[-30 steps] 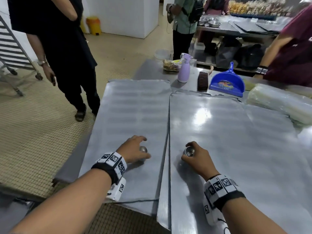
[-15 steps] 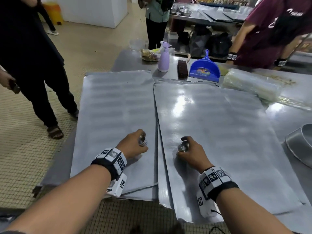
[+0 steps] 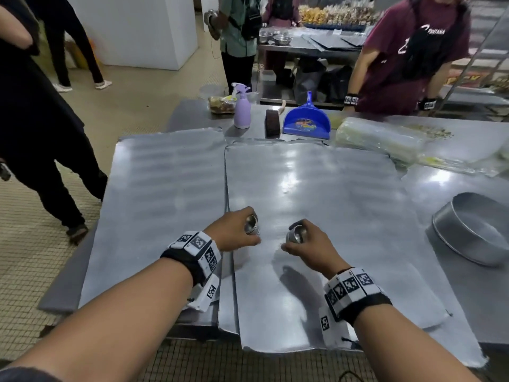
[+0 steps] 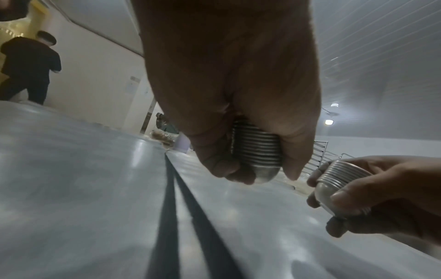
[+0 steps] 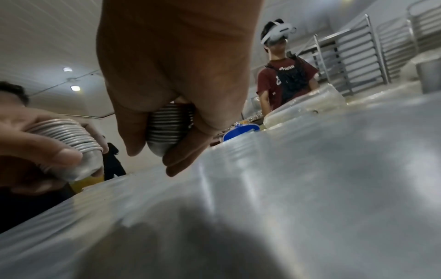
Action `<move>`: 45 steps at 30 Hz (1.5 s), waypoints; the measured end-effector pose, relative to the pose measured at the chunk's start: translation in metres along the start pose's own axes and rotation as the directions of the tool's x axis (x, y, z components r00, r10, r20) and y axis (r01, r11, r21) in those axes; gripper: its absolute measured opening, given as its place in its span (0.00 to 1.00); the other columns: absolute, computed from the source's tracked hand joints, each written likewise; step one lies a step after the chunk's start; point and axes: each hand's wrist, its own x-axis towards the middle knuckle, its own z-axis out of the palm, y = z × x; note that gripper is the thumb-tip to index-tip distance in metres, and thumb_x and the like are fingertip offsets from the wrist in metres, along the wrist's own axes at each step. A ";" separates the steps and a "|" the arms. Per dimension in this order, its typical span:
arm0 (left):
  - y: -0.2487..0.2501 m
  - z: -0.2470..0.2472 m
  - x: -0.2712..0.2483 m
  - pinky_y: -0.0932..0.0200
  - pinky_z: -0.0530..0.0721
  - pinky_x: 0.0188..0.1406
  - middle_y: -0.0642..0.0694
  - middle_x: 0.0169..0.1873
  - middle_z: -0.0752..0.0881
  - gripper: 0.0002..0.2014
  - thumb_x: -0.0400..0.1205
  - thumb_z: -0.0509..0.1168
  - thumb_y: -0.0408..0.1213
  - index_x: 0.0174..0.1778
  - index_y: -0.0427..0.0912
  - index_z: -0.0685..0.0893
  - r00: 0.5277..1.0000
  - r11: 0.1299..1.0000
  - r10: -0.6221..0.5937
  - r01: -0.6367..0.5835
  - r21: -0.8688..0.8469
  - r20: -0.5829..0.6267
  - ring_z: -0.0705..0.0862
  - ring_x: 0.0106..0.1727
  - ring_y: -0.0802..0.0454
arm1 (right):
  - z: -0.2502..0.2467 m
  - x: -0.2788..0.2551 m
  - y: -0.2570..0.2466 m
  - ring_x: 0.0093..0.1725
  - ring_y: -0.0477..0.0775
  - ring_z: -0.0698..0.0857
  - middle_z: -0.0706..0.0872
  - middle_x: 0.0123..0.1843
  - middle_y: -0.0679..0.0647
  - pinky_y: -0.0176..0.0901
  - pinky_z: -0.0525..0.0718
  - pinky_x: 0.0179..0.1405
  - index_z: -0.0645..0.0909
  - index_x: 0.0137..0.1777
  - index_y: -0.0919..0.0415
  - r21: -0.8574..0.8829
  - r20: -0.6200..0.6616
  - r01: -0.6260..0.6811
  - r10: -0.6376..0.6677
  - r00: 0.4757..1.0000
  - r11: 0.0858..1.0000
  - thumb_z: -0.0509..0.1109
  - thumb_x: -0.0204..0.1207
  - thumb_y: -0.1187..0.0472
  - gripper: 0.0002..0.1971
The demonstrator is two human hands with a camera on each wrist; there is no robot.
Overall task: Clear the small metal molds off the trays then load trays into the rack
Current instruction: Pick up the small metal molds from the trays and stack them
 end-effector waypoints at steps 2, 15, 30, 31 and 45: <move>0.023 0.007 0.006 0.50 0.86 0.54 0.49 0.53 0.86 0.22 0.73 0.76 0.51 0.59 0.55 0.78 1.000 1.000 0.006 -0.006 0.026 0.003 0.85 0.51 0.48 | -0.022 -0.006 0.005 0.37 0.58 0.91 0.89 0.45 0.53 0.58 0.92 0.43 0.81 0.51 0.50 0.062 0.019 -0.003 0.002 1.000 0.998 0.84 0.62 0.58 0.19; 0.183 0.086 0.051 0.49 0.85 0.54 0.50 0.50 0.85 0.21 0.75 0.77 0.48 0.60 0.49 0.79 0.989 0.985 0.139 -0.142 0.094 0.040 0.84 0.51 0.48 | -0.171 -0.041 0.078 0.31 0.54 0.88 0.87 0.49 0.58 0.46 0.89 0.31 0.79 0.54 0.53 0.162 -0.034 0.008 -0.003 0.999 0.987 0.83 0.66 0.60 0.19; 0.290 0.185 0.119 0.49 0.90 0.44 0.48 0.49 0.86 0.22 0.74 0.78 0.51 0.58 0.50 0.79 0.934 0.953 0.296 -0.303 0.003 0.198 0.87 0.38 0.52 | -0.272 -0.085 0.173 0.29 0.50 0.86 0.88 0.48 0.56 0.45 0.87 0.29 0.79 0.53 0.48 0.235 -0.255 -0.142 0.202 0.946 0.962 0.84 0.66 0.56 0.20; 0.294 0.190 0.126 0.50 0.90 0.41 0.48 0.48 0.86 0.22 0.74 0.79 0.51 0.58 0.50 0.79 0.927 0.950 0.308 -0.313 -0.011 0.214 0.87 0.35 0.53 | -0.276 -0.087 0.177 0.29 0.51 0.86 0.88 0.48 0.56 0.46 0.88 0.29 0.78 0.53 0.48 0.243 -0.274 -0.152 0.218 0.937 0.958 0.84 0.65 0.56 0.20; 0.347 0.256 0.186 0.65 0.82 0.26 0.51 0.43 0.86 0.17 0.74 0.80 0.47 0.51 0.53 0.80 0.786 0.883 0.466 -0.444 -0.154 0.406 0.84 0.27 0.61 | -0.329 -0.117 0.218 0.29 0.49 0.86 0.87 0.50 0.56 0.38 0.83 0.25 0.77 0.59 0.52 0.211 -0.381 -0.386 0.439 0.814 0.898 0.84 0.68 0.53 0.23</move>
